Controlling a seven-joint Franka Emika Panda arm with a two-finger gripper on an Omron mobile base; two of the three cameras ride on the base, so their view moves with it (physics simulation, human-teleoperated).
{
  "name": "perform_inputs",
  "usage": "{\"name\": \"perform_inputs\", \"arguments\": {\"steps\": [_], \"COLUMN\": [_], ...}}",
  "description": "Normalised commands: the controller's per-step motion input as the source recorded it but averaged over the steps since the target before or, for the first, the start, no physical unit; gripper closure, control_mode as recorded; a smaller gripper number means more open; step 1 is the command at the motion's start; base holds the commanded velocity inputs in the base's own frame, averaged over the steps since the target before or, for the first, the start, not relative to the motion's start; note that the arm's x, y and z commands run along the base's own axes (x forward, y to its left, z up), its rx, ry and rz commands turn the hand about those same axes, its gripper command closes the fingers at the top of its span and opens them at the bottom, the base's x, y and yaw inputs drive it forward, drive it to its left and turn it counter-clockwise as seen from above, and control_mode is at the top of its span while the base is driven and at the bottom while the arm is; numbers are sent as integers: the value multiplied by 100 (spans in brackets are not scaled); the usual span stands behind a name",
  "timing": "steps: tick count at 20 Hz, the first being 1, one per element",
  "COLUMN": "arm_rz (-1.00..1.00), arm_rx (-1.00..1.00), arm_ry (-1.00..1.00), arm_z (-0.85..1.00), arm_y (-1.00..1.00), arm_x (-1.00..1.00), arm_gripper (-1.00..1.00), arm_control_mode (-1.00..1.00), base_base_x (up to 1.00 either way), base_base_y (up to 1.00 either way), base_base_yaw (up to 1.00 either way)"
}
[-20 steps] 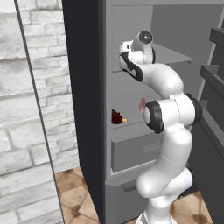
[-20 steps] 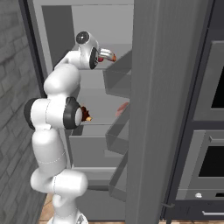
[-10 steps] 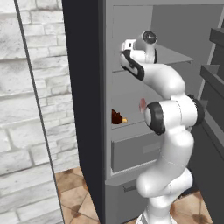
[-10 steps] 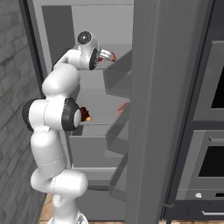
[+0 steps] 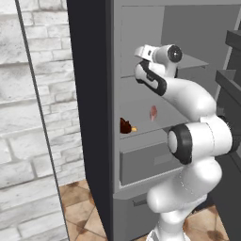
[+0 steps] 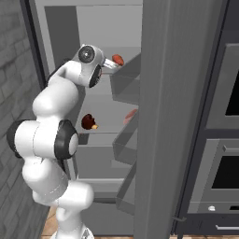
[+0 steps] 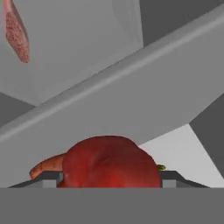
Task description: Gather the sweet potato and bell pepper from the fridge and place them on a tray on the dining counter. Then gather the steaks from the fridge and place them on the other tray.
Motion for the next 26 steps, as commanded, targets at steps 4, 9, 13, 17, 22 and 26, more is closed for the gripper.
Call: {"name": "perform_inputs", "arguments": {"steps": [4,9,13,17,22,26], "arm_rz": [0,0,-3,-8,-11,-7], "arm_rx": [1,6,6,0,0,0], "arm_ry": [2,5,10,16,21,24], "arm_z": [29,30,3,0,0,-1], "arm_y": [0,0,0,0,12,24], "arm_x": [-64,-90,-100,-100,-96,-80], "arm_gripper": [100,100,100,100,100,100], "arm_control_mode": [-100,-100,-100,-100,-100,-100], "base_base_x": [0,0,0,0,0,0], "base_base_y": [0,0,0,0,0,0], "base_base_yaw": [0,0,0,0,0,0]}}
